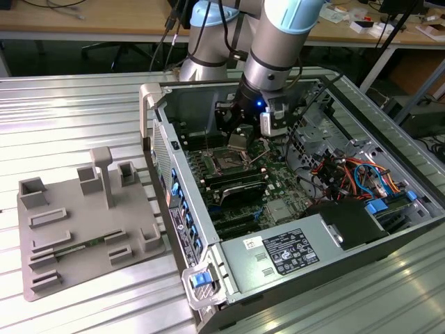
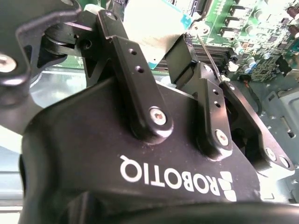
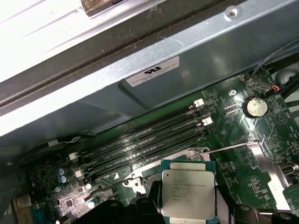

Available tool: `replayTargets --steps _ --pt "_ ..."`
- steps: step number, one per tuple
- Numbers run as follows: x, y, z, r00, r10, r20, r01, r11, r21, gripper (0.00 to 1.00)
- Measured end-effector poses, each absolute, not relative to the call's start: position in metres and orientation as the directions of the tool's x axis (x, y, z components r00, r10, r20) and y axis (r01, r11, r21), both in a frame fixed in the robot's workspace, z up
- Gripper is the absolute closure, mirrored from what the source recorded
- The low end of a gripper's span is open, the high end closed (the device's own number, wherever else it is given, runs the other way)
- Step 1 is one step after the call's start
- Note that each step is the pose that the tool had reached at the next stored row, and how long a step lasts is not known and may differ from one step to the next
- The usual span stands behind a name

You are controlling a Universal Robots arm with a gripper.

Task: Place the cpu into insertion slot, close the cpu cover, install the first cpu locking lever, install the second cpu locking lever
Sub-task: 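Place the cpu into insertion slot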

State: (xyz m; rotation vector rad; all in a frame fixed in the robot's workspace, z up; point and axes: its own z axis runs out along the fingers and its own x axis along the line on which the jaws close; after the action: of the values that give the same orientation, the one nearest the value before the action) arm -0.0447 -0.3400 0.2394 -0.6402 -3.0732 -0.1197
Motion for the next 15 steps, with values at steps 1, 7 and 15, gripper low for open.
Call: replayTargets --steps 1,7,15 --pt "-0.0447 -0.3399 0.2393 -0.915 0.403 0.016 0.403 0.912 0.074 0.45" --pt "-0.0447 -0.3399 0.2386 -0.903 0.429 0.015 0.429 0.9 0.073 0.45" --pt "-0.0447 -0.3399 0.2377 -0.886 0.464 0.014 0.464 0.883 0.072 0.45"
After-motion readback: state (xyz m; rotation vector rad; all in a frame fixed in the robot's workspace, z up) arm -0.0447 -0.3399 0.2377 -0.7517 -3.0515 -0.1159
